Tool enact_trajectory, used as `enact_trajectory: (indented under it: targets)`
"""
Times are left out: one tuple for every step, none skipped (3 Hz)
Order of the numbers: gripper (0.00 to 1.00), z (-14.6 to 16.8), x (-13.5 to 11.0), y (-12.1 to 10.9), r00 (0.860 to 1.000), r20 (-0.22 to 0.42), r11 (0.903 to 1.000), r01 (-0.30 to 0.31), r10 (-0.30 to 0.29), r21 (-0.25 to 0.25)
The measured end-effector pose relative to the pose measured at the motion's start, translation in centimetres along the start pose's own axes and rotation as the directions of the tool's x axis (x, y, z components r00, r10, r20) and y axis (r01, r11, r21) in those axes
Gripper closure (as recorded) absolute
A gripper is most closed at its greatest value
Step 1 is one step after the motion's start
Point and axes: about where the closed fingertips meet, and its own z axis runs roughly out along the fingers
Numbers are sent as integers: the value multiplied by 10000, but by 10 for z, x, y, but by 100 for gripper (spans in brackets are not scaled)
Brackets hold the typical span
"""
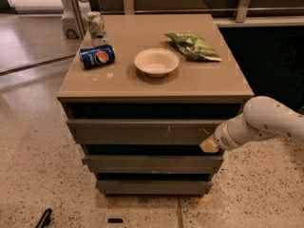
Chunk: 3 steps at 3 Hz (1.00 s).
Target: Close top drawer
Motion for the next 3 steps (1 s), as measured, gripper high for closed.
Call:
enact_trajectory:
  targets:
    - [100, 15, -23, -9, 9990, 64, 9988, 433, -435, 244]
    - [100, 15, -20, -5, 9990, 62, 9988, 431, -433, 245]
    - [100, 5, 29, -15, 9938, -1006, 9985, -442, 474, 336]
